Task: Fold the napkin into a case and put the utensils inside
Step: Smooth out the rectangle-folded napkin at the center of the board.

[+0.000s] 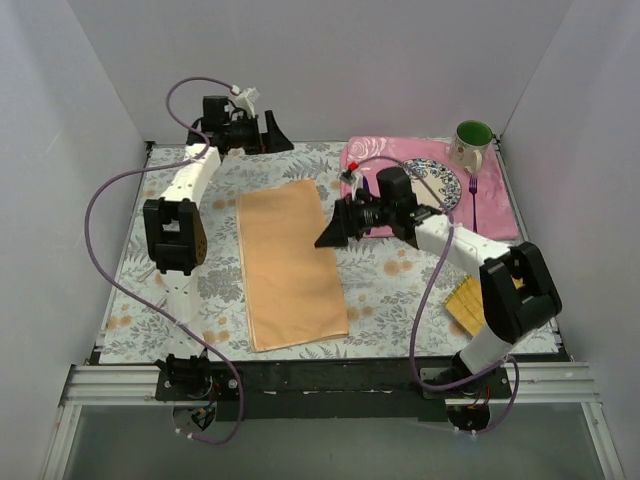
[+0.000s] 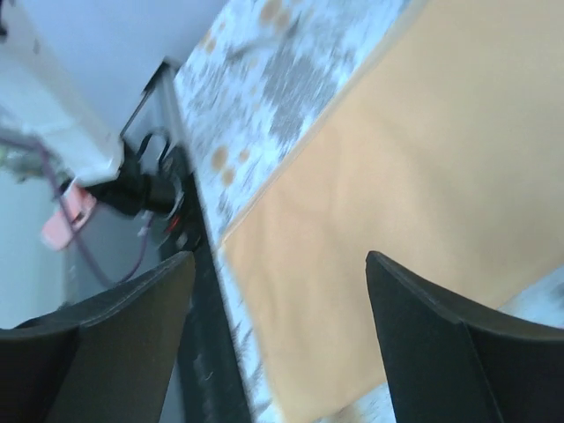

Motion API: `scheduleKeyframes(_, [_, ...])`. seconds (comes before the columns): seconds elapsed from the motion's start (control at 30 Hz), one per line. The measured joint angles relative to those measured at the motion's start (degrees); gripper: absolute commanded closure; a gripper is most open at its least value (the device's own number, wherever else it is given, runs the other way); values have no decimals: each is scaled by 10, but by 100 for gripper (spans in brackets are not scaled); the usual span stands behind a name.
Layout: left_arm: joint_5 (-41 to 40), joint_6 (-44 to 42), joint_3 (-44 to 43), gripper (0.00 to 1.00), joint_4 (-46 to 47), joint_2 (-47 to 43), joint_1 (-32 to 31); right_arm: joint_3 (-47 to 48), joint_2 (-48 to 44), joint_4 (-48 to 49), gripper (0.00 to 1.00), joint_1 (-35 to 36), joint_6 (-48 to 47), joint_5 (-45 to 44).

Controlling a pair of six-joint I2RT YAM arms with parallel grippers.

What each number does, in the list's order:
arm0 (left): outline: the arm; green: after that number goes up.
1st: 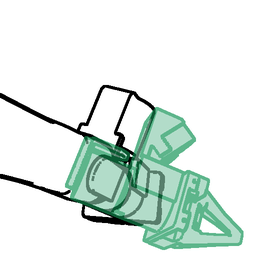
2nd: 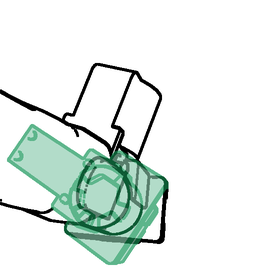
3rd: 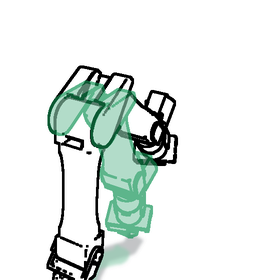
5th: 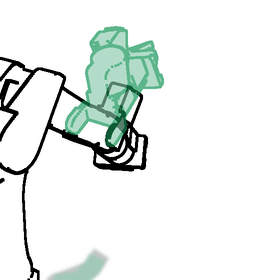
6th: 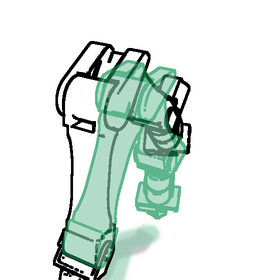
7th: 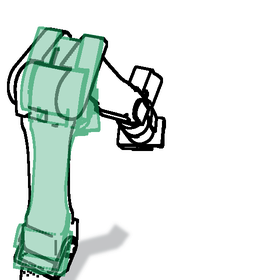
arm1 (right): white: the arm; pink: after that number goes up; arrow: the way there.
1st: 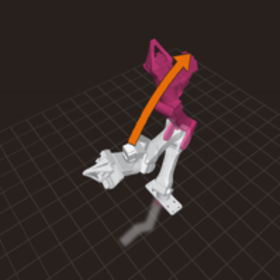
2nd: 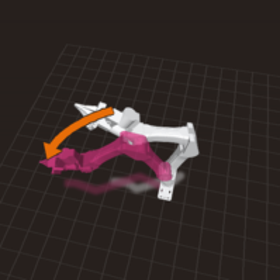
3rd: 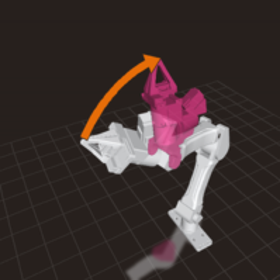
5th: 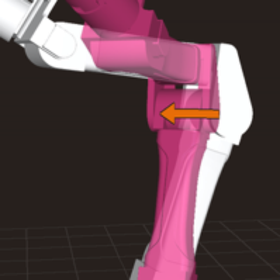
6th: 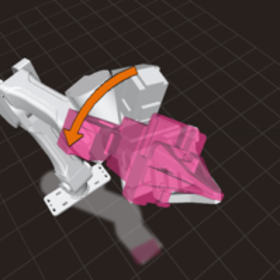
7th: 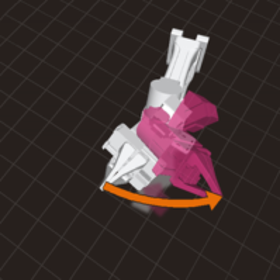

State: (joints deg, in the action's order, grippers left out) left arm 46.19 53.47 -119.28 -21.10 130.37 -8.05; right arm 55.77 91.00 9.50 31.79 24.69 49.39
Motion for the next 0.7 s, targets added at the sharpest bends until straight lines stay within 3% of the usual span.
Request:
scheduleKeyframes(0.07, [-35,-58,8,4,-41,-23,27,93,39,-37,36,-14,-46,-12])
scheduleKeyframes(0.17, [-67,-126,44,5,-89,-51,46,211,115,-76,52,-29,-94,-18])
scheduleKeyframes(0.27, [-79,-163,113,5,-112,-73,40,259,180,-93,62,-35,-111,-21])
scheduleKeyframes(0.5, [-85,-192,214,9,-152,-76,18,262,290,-120,71,-28,-107,-23])
scheduleKeyframes(0.7, [-91,-209,266,11,-163,-89,19,237,298,-102,72,-21,-99,-27])
